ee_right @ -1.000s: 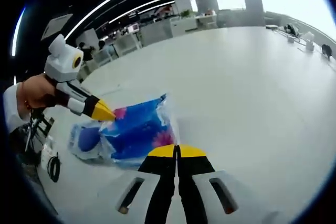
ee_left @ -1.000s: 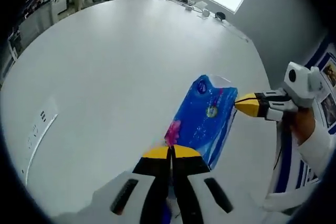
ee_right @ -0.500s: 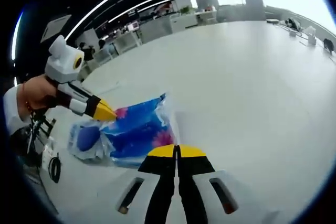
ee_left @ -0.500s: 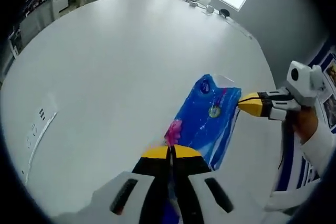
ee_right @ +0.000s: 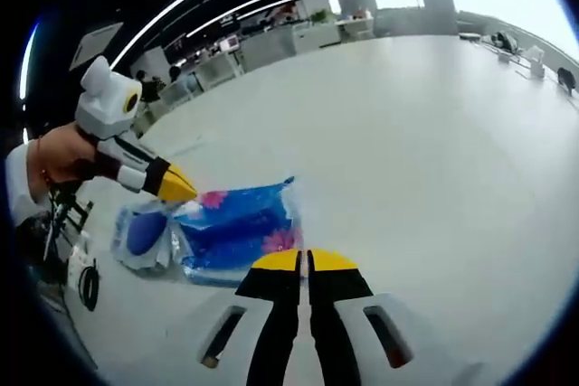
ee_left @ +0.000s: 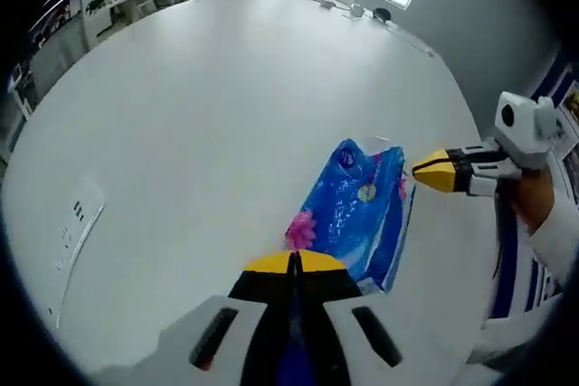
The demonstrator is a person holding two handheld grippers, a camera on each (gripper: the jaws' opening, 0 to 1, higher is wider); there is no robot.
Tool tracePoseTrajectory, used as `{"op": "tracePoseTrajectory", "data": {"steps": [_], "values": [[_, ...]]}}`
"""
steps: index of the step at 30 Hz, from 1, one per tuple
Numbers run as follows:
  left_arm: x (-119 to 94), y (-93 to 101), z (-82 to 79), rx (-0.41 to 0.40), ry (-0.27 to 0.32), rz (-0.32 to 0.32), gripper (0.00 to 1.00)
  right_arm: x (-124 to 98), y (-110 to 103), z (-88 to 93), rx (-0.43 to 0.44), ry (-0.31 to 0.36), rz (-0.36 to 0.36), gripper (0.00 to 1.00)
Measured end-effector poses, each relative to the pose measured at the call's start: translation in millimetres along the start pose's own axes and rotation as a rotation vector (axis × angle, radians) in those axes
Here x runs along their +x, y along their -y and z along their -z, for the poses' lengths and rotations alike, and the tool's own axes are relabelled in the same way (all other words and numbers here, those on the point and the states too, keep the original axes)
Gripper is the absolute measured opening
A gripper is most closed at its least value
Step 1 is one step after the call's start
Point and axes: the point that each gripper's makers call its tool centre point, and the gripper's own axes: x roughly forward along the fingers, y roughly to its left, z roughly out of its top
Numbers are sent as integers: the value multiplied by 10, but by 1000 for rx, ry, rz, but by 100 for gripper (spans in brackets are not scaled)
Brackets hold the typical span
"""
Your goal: Arrange the tabletop items into an orderly group along one side of the table until the central work area is clear of visible clutter.
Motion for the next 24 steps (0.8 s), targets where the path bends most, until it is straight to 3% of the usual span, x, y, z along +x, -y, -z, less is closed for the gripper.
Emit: {"op": "tracePoseTrajectory", "data": {"steps": [10,24], "values": [[-106,4,-37,-5,29,2,15,-13,-3,-30,-6,11,25,17],[-269,50,-76,1,63,12,33,-116,-62,-46,-10,22,40,23]]}}
